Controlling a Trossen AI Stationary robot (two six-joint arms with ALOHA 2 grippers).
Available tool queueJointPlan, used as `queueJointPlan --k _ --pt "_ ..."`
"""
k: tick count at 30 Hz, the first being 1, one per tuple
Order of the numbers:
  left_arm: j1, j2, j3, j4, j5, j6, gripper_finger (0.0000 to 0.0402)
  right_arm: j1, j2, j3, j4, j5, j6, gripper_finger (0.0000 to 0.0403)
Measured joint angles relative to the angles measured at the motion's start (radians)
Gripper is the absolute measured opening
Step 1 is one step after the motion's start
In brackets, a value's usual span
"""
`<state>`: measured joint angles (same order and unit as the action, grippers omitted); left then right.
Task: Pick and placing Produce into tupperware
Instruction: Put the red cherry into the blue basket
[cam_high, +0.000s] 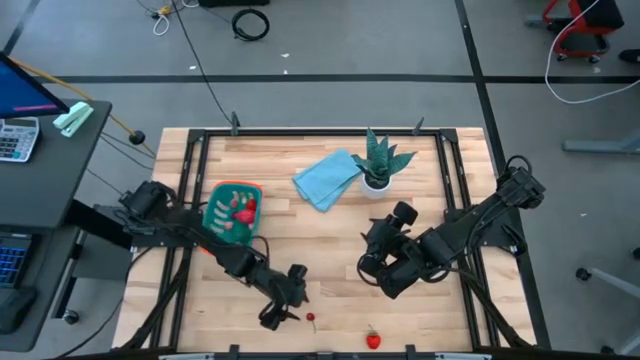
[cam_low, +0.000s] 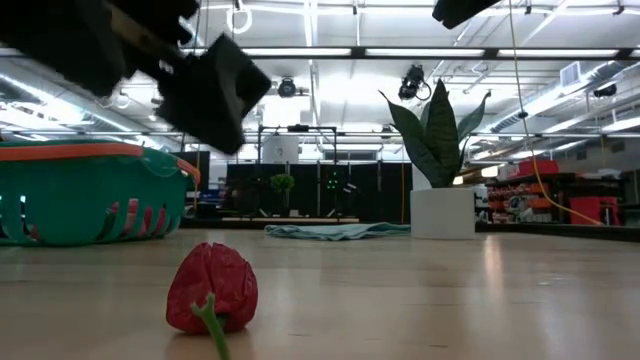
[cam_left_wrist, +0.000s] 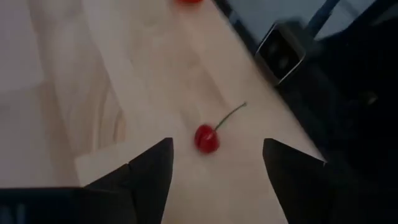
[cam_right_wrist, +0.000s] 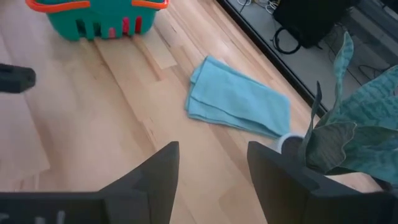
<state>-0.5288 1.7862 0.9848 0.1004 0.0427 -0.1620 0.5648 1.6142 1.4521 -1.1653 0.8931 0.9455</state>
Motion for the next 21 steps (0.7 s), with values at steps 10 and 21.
queueJointPlan --k 10,21 --pt "0.005 0.061 -0.001 0.059 -0.001 -0.033 0.0245 0.0 0.0 0.001 0.039 0.002 0.004 0.0199" --pt "-0.004 0.066 -0.001 0.072 -0.016 -0.097 0.0244 0.0 0.0 0.001 0.048 0.081 0.197 0.0199"
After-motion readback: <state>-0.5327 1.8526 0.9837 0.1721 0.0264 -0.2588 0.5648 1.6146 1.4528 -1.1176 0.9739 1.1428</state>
